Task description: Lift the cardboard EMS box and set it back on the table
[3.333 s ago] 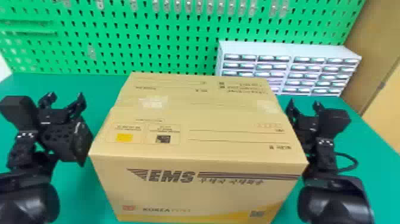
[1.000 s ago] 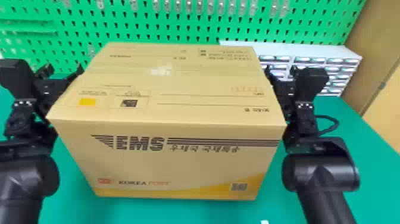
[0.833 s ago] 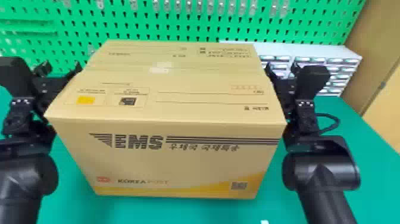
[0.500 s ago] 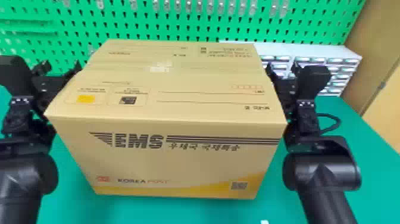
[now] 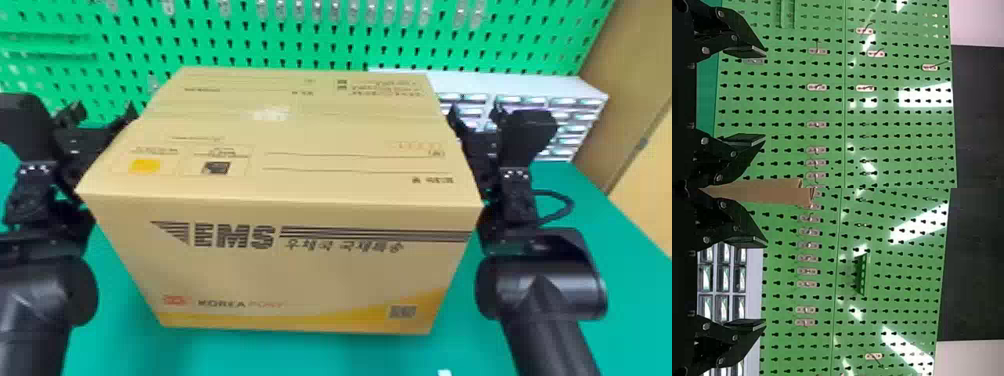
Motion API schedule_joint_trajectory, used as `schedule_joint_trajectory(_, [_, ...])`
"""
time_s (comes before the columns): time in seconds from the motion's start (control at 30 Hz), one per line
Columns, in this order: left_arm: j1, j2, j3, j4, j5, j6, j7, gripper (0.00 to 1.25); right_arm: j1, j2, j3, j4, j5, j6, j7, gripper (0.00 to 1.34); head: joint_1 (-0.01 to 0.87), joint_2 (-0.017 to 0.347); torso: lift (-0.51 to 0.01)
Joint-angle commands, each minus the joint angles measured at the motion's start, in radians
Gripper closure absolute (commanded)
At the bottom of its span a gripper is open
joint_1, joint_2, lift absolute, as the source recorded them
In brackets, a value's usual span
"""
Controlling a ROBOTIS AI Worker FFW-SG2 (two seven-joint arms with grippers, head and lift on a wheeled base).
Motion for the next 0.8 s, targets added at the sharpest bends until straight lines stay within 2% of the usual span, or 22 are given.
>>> schedule_joint_trajectory(0.0, [0.000, 0.000, 0.000, 0.000, 0.000, 0.002, 0.000, 0.49, 0.000, 0.001, -0.004, 0.000, 0.003, 0.000, -0.001, 0.54, 0.678, -0.015, -0.093])
schedule_joint_trajectory(0.77, [0.020, 0.002, 0.000, 0.002, 0.009, 0.005, 0.000, 0.49, 0.020, 0.001, -0.026, 0.009, -0.027, 0.011, 0.001, 0.54, 0.678, -0.015, -0.093])
